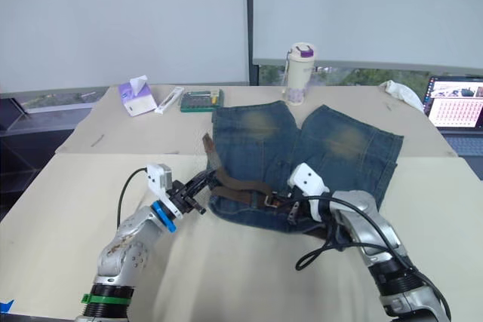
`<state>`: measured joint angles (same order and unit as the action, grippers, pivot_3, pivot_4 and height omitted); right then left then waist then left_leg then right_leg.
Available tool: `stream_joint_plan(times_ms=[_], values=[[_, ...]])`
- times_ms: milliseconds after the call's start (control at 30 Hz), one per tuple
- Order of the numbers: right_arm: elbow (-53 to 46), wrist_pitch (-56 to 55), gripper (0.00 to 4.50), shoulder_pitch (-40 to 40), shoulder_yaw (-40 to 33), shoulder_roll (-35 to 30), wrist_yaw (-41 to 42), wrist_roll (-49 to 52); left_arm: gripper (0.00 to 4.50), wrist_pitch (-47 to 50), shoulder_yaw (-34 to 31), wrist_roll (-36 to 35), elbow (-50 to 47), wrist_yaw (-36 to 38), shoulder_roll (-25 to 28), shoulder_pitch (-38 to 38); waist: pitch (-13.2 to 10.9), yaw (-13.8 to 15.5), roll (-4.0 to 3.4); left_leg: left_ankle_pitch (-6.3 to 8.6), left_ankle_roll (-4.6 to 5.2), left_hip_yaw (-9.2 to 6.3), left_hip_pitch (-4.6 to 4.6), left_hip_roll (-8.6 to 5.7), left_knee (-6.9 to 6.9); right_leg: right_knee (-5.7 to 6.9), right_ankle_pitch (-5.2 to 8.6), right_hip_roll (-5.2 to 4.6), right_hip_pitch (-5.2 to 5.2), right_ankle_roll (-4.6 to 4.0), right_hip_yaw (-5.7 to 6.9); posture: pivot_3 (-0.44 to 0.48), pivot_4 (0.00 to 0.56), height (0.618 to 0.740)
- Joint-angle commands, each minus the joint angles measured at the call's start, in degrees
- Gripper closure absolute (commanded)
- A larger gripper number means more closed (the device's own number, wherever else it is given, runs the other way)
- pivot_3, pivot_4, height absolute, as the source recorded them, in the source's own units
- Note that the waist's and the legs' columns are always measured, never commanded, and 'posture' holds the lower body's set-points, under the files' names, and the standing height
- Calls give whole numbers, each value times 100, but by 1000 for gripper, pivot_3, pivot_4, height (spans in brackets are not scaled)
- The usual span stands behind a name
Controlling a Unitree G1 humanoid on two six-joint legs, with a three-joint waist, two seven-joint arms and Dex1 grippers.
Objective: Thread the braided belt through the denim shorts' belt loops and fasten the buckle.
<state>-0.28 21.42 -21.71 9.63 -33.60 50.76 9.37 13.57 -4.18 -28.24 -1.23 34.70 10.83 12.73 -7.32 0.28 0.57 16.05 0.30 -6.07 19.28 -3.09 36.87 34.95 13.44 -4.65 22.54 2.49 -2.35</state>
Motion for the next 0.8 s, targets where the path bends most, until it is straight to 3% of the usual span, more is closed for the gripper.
stream_joint_plan(times_ms=[33, 467, 800], values=[[44, -194, 4466, -101, 55, 19, 67, -72, 4500, -191, -126, 105, -56, -80, 76, 75, 0, -3, 0, 0, 0, 0, 0, 0, 0, 0, 0, 0, 0, 0, 0, 0, 150, 740], [129, -341, 4466, -11, 169, 117, 106, -177, 4500, -397, -170, 597, 364, -390, 198, 14, 1, -31, -1, 1, -1, -1, -1, 3, -3, 1, 0, 3, 2, 0, 0, 0, 150, 740], [143, -466, 4466, 219, -209, 145, 99, 139, 4500, -387, -181, 654, 443, -508, 165, 46, 1, -30, -1, 1, -2, -2, -1, 3, -3, 2, 0, 2, 2, 0, -1, 0, 150, 740]])
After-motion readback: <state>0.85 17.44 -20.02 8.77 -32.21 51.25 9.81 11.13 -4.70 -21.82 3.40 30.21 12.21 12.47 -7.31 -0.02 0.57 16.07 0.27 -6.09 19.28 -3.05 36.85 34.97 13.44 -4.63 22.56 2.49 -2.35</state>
